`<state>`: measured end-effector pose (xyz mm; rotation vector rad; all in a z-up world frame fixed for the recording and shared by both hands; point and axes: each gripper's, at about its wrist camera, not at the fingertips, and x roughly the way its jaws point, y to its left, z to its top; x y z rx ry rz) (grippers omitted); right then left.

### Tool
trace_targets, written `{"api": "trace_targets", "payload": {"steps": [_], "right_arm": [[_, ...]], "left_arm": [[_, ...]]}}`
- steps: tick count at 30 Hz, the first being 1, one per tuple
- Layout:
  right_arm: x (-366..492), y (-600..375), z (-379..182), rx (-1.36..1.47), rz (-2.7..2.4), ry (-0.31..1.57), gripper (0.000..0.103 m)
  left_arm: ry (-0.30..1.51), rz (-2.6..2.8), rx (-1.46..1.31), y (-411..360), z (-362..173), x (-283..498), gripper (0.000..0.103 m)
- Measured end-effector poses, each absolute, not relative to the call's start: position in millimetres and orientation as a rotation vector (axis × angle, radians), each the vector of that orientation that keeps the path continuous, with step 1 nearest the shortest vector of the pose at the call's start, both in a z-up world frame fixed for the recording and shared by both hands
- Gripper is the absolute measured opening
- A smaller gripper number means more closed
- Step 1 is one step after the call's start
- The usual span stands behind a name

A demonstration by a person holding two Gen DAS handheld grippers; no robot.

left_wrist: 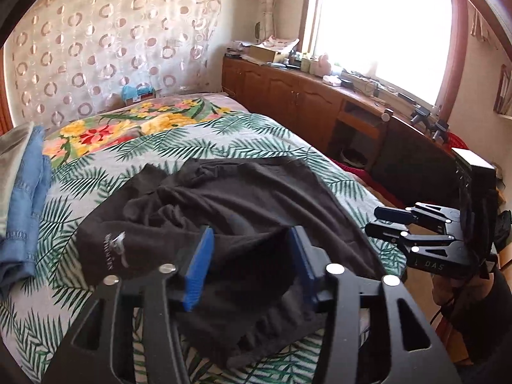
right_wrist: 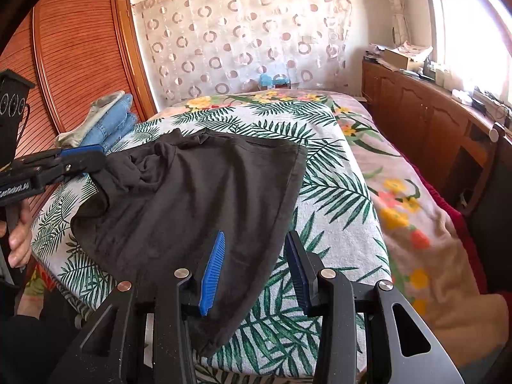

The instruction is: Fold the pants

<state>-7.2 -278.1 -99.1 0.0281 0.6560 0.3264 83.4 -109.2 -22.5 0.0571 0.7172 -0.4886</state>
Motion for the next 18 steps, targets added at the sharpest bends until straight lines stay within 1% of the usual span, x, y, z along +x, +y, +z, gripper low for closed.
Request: {"api": "trace_targets", "payload": {"steps": [1, 2, 3, 11, 18], "right_arm": [[-6.1, -276.1, -98.7, 0.026, 0.329, 0.657, 0.041], [-4.8, -273.0, -98.4, 0.022, 0.331, 0.657, 0.041], [-3.8, -270.2, -98.0, 0.019, 0.335, 0.656, 0.041], [6.6, -246.2, -97.5, 0.0, 0.372, 0.656, 0.041], [20.0, -215.8, -102.5, -0.024, 0.455, 0.669, 0.041]], "left_arm": [[0.713, -0.479, 0.052, -104.5, -23.5, 81.6, 0.075], [0.706, -0.478, 0.037, -97.4, -24.1, 78.5, 0.079], [0.704, -0.475, 0.027, -92.7, -24.7, 77.6, 0.08], [0.697, -0.389, -0.014, -55.4, -38.5, 70.8, 0.08], [0.768, -0.356, 0.003, -49.4, -67.5, 74.0, 0.08]]}}
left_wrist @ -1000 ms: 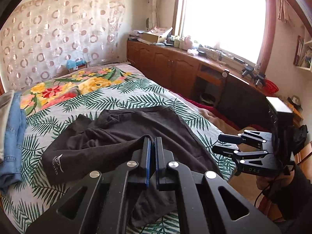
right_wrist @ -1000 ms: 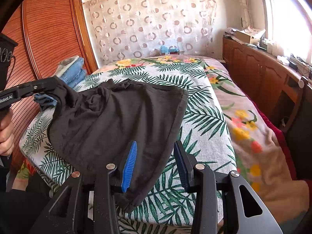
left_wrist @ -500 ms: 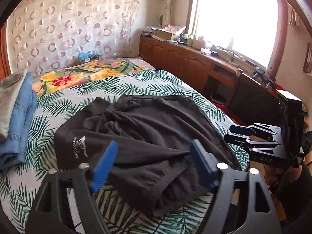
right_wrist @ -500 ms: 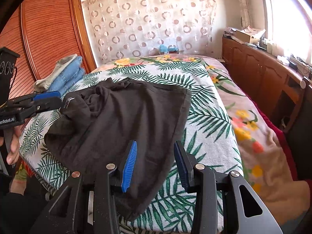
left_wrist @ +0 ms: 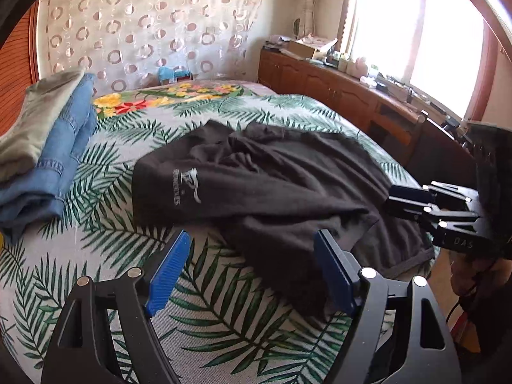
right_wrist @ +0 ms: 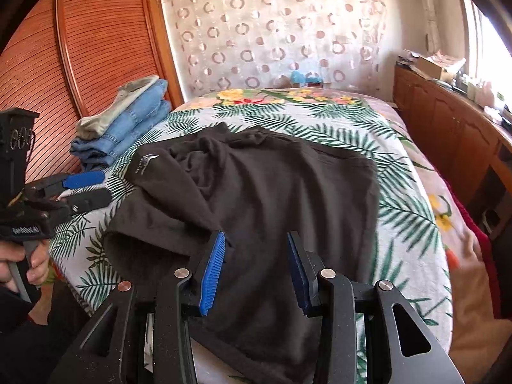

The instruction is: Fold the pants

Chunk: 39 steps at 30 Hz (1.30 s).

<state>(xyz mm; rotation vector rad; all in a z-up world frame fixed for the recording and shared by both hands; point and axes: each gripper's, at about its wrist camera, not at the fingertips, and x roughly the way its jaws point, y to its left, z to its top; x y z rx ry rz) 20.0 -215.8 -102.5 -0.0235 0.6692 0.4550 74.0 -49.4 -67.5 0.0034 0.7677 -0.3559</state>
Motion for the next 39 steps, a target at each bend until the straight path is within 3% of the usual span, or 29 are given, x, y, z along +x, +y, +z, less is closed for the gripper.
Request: {"api": "trace_targets", "payload": {"steps": [13, 15, 17, 20, 39], "right_arm": [[55.9, -184.5, -125.9, -0.06, 0.528, 0.748, 0.032], [60.2, -177.9, -128.8, -0.067, 0.529, 0.757, 0.027], [62.7, -173.2, -129.0, -0.07, 0.537, 0.758, 0.013], [59.7, -171.2, -124.8, -0.071, 0.547, 0.728, 0.006], [-15.9, -225.1, -93.5, -0.036, 0.478, 0.586, 0.005]], "left_arm": [[0.837, -0.328, 0.023, -47.2, -95.5, 72.0, 0.08], [0.831, -0.326, 0.016, -45.8, -95.4, 71.0, 0.08], [0.817, -0.327, 0.011, -45.1, -92.9, 69.0, 0.08], [0.781, -0.321, 0.003, -42.8, -85.0, 65.0, 0.08], [0.738, -0.37, 0.009, -65.7, -71.2, 54.2, 0.08]]}}
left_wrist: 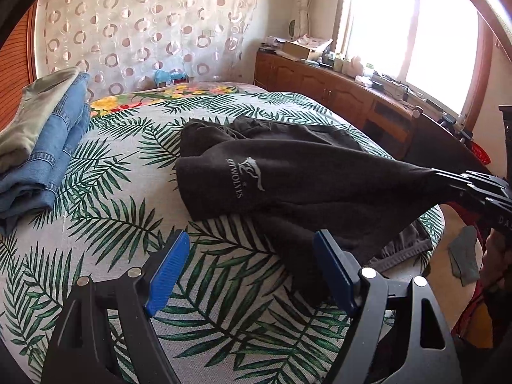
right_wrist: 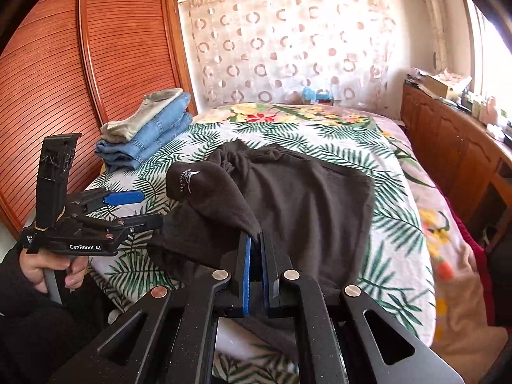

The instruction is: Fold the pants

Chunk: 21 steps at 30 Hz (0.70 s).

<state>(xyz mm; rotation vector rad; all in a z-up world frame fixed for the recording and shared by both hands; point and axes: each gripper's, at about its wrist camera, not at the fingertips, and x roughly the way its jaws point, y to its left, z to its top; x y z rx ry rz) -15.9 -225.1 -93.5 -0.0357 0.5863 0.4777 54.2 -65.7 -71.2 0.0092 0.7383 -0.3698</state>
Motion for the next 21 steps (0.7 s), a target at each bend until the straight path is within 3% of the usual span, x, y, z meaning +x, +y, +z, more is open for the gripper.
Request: {"api": "trace_targets", "payload": {"steps": [21], "right_arm": [[-41.6, -254.1, -114.2, -0.019, 0.394, 0.728, 0.005]], "left_arm": [[0.765, -0.396, 0.037, -85.2, -78.0, 53.7, 0.08]]}}
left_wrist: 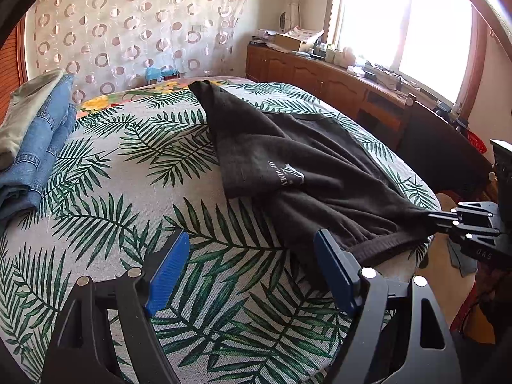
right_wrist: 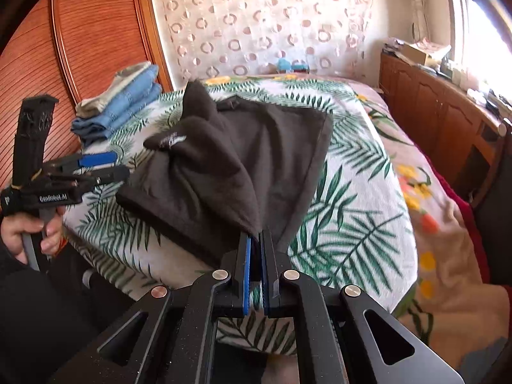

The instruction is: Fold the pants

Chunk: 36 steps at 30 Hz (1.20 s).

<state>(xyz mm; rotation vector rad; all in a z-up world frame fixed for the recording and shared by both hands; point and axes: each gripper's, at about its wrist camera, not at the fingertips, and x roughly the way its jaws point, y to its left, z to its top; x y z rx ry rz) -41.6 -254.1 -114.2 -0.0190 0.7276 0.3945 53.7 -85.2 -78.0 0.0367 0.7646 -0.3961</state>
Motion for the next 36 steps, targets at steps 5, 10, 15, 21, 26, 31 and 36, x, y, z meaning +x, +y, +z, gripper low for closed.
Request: {"api": "trace_targets", "payload": {"steps": [5, 10, 15, 21, 26, 31, 36], "right_arm": [[-35.8, -253.1, -117.8, -0.012, 0.394, 0.743, 0.005], [-33.9, -258.2, -119.2, -0.009, 0.385, 0.741, 0.005], [-33.3, -259.0, -120.6, -0.006, 0.379, 0.743, 0.005], [-37.3, -255.8, -112.9, -0.021, 0.389, 0.732, 0.011], [-42.3, -251.9, -96.9, -0.043, 0.39, 0.684, 0.022], [-35.1, -240.9, -86.4, -0.046, 0.413, 0.638, 0.03], [-15.1, -224.2, -87.7, -0.048, 0.444, 0.62, 0.035]], "left_arm": [[0.777, -0.397, 0.042, -86.3, -82.2, 56.2, 0.08], [0.786, -0.398, 0.039, -86.7, -85.8, 57.1, 0.08], [0.82, -0.39, 0.051, -88.4, -94.2, 60.3, 0.08], [0.764, -0.355, 0.006, -73.5, -85.5, 57.5, 0.08], [0.731, -0.322, -0.012, -57.8, -75.6, 53.9, 0.08], [0.698, -0.289, -0.028, -44.6, -66.3, 52.0, 0.08], [0.67, -0.256, -0.029, -34.2, -60.2, 48.9, 0.08]]}}
